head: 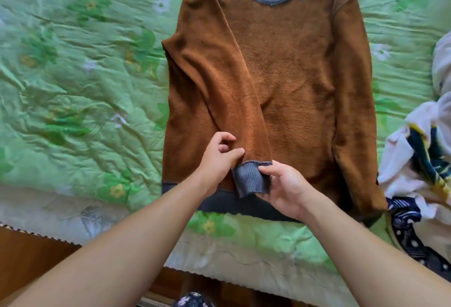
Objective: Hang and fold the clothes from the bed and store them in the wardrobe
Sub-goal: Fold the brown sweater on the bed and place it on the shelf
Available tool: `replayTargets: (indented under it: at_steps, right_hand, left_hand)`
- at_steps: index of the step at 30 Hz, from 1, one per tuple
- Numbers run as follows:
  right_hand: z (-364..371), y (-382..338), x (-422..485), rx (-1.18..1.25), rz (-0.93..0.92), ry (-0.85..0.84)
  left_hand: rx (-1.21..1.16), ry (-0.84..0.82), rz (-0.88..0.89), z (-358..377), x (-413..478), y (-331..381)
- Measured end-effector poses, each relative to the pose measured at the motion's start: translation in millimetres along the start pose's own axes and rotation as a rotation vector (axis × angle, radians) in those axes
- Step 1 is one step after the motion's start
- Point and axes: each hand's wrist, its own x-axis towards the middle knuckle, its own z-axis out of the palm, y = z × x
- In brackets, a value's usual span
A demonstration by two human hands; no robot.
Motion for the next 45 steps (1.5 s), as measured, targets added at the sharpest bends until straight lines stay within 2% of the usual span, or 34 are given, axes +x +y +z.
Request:
replayTargets:
  at_steps: [2,3,7,9,11,13,16,18,20,22,24,25,27,28,30,32,34,36,39,42,45]
  right_hand:
    - [2.3,1.6,-2.7,-0.020,-0.014,0.001]
    - [3.6,3.1,-4.1,-0.059,-0.019,0.020]
    - [8.4,10.9,-4.2,-0.204,-0.061,0.065]
    - [11.8,17.9,-1.0,-0.392,-0.054,0.089]
    - [12.1,27.3,2.8,-0.621,-0.015,0.138]
    - [7.4,35.7,3.4,-0.819,0.016,0.204]
    - [-3.6,36.7,-3.2,-0.965,-0.021,0.252]
    - [-12.6,31.1,-15.0,-1.098,-0.155,0.290]
    - [-29.2,20.6,-31.0,-1.241,-0.405,0.417]
    - [-54.6,2.6,-53.5,-1.167,-0.741,0.559]
    - [-92.5,-18.0,-73.7,-1.063,-0.997,0.744]
    - [-116.1,-26.5,-79.9,-1.038,-1.034,0.848]
    - [-163.6,-38.8,-84.9,-1.026,-0.898,1.000]
    - [-183.5,-42.2,-83.6,-1.022,-0.733,0.998]
    - [-209.5,-42.6,-78.4,-1.064,-0.392,0.843]
    - [-216.7,-39.1,-71.9,-1.092,-0.270,0.676]
    - [-213.7,-37.8,-66.6,-0.991,-0.253,0.619]
    - [-207.9,-38.4,-64.1,-0.861,-0.264,0.601]
    - [-192.1,-41.2,-76.9,-0.498,-0.334,0.565]
    - [-163.9,-31.8,-91.7,-0.213,-0.342,0.384]
    - [-132.0,-14.5,-89.1,-0.122,-0.213,0.160]
  left_hand:
    - [-0.202,-0.020,-0.058,-1.6,-1.1,0.8]
    - [-0.229,-0.010,-0.046,-4.4,-1.6,0.3]
    - [0.122,0.204,0.273,-24.3,-8.3,-7.4]
    - [0.257,0.276,0.399,-33.6,-15.9,-16.5]
    - [0.401,0.279,0.389,-40.5,-19.3,-28.9]
    - [0.527,0.214,0.281,-43.4,-20.1,-39.2]
    - [0.598,0.186,0.225,-40.2,-18.3,-41.1]
    - [0.546,0.208,0.238,-33.2,-16.4,-35.4]
    - [0.408,0.267,0.199,-26.5,-10.2,-21.4]
    - [0.358,0.409,0.214,-20.5,-1.1,-1.8]
    - [0.474,0.492,0.368,-6.8,2.2,17.2]
    - [0.533,0.456,0.470,6.2,0.5,24.3]
    - [0.590,0.276,0.618,44.6,-10.0,32.5]
    - [0.587,0.156,0.625,67.6,-16.3,33.8]
    - [0.550,-0.120,0.516,115.4,-28.9,32.2]
    - [0.415,-0.375,0.227,159.8,-39.7,26.7]
    - [0.246,-0.518,-0.008,193.9,-47.6,17.4]
    - [0.144,-0.505,-0.022,215.3,-50.8,7.4]
    - [-0.028,-0.379,-0.010,220.0,-53.5,8.4]
    - [-0.178,-0.296,0.054,194.4,-54.1,20.5]
    - [-0.002,-0.242,0.224,140.9,-55.2,23.9]
